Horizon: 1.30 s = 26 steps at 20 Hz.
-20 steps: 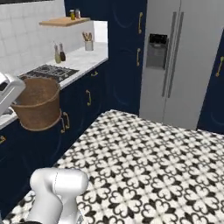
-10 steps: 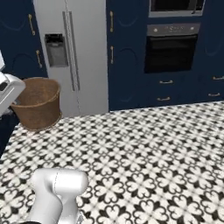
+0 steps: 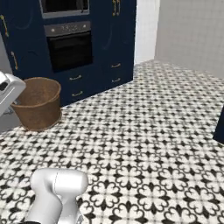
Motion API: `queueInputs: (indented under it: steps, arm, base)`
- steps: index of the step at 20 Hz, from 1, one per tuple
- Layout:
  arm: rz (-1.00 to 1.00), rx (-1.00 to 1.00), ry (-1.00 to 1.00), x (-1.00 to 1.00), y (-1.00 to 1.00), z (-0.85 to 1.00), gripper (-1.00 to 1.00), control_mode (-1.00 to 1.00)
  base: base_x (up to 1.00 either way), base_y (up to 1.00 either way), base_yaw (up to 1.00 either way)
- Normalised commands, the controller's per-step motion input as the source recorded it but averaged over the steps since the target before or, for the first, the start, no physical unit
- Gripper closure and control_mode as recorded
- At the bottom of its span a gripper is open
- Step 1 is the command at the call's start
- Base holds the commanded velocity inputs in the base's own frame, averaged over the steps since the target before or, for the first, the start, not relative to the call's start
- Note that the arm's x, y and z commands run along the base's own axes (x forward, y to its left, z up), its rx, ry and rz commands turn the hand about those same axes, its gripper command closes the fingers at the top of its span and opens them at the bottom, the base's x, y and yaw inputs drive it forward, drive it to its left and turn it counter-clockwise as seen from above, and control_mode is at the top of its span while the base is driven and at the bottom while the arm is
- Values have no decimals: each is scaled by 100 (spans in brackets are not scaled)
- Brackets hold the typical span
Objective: Open the cabinet, pick up the bread from the cabinet and place it in the basket. Then move the basket to the dining counter.
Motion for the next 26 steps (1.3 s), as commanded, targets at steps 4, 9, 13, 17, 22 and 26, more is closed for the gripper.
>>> queueInputs:
  steps: [4, 9, 13, 17, 22, 26]
  arm:
    - [0, 0, 0, 0, 0, 0, 100, 100]
    - [0, 0, 0, 0, 0, 0, 100, 100]
    - [0, 0, 0, 0, 0, 0, 100, 100]
    - [0, 0, 0, 0, 0, 0, 100, 100]
    - [0, 0, 0, 0, 0, 0, 100, 100]
    - [0, 0, 0, 0, 0, 0, 100, 100]
  base:
    - [-1, -5, -80]
    - [70, -1, -64]
    - [100, -25, -30]
    - [100, -30, -23]
    - [100, -28, -35]
    - [100, -21, -42]
